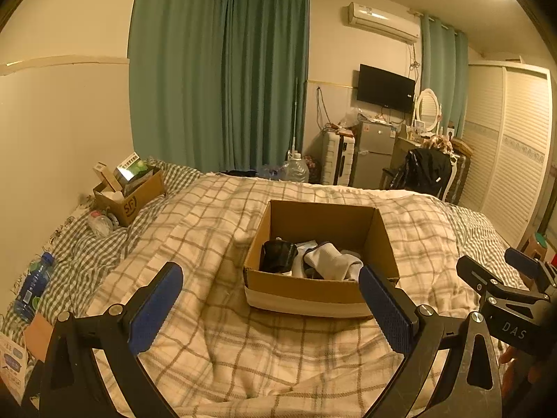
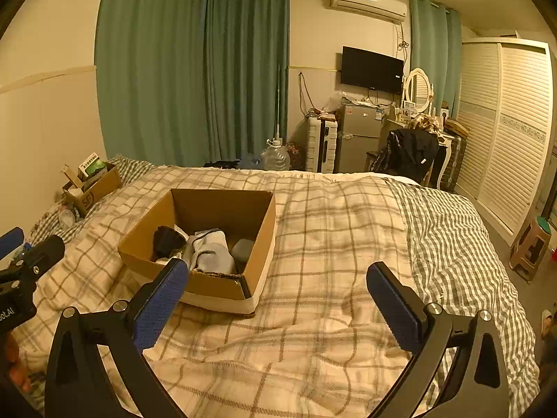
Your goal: Organize objects
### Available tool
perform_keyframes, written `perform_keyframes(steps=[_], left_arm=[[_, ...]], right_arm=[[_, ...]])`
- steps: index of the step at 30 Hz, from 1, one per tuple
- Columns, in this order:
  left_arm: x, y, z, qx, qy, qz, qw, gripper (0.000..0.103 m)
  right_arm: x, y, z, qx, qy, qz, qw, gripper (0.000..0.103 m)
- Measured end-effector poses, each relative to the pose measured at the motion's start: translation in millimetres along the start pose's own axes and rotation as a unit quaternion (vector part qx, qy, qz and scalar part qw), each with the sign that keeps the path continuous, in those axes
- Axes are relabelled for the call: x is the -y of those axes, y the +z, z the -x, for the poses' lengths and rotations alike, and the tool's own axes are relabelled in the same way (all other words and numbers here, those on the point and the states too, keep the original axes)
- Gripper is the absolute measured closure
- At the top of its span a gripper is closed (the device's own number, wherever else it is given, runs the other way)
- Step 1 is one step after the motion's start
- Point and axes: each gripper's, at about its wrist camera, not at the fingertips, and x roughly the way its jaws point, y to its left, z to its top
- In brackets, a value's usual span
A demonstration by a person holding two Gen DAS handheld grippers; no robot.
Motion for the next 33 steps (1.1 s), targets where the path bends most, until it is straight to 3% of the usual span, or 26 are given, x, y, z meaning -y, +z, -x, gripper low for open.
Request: perform_keyframes(steps=[33], left_arm=[[1.8, -2.8, -5.1, -0.018, 0.002, -0.016, 0.9997, 0.0]], right_arm=[[-8.6, -3.1, 2.8, -0.001, 0.007, 0.003, 1.0, 0.0]])
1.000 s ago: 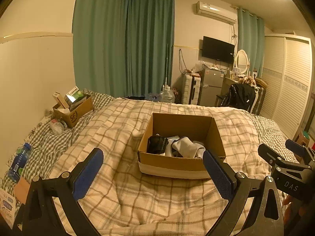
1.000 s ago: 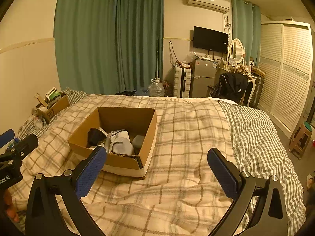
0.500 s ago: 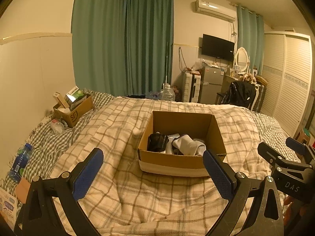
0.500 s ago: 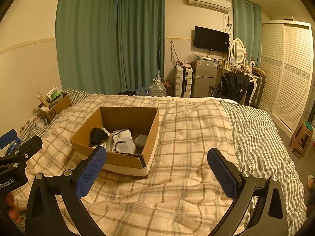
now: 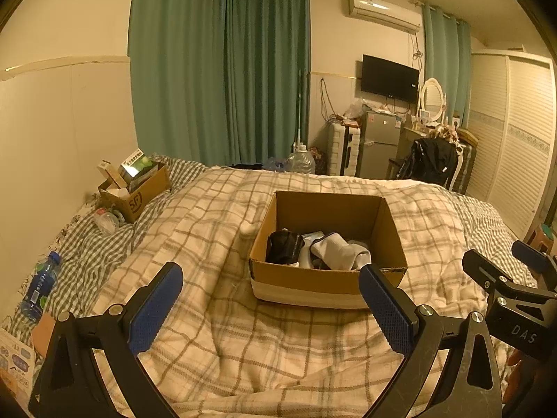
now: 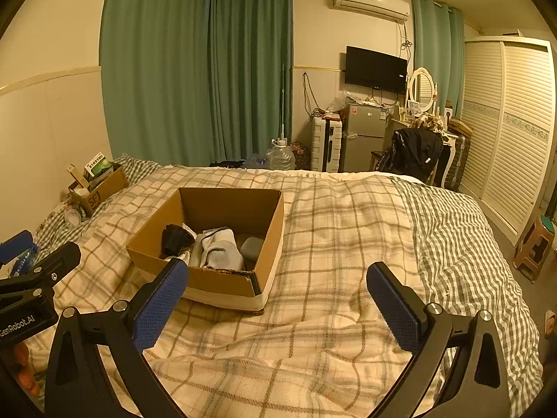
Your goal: Organize objects
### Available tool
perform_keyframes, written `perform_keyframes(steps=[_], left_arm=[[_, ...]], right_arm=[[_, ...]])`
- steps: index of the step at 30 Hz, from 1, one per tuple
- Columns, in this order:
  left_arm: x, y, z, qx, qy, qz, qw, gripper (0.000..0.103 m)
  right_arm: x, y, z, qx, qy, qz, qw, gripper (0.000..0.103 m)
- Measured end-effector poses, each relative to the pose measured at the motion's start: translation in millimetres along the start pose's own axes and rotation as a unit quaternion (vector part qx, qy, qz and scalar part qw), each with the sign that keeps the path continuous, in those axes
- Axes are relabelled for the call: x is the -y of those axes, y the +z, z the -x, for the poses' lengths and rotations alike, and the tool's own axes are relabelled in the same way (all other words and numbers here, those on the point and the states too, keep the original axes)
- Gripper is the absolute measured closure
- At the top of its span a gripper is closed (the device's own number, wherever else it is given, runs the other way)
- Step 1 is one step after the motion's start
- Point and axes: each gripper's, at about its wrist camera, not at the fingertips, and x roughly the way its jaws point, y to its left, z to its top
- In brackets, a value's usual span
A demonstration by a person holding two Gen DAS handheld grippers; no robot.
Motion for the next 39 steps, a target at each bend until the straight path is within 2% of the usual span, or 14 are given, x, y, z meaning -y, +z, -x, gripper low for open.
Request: perform_keyframes(steps=[14, 37, 39], left_arm=[[-7.5, -2.0, -2.0, -0.009, 0.008, 0.017, 0.9998, 0.0], [-2.8, -4.6, 0.1, -0.005, -0.01, -0.001, 0.9999, 0.0], [-1.3, -4.7, 0.3, -0.004, -0.002, -0.006, 1.0, 0.0]], right_arm=[[-3.0, -4.2, -4.6, -0.011, -0.007, 0.004, 1.0, 0.0], [-3.9, -5.1, -6.9, -0.013, -0.007, -0.001, 1.0, 0.0], [-4.0, -5.1, -7.2, -0.013, -0.006, -0.001, 1.0, 0.0]])
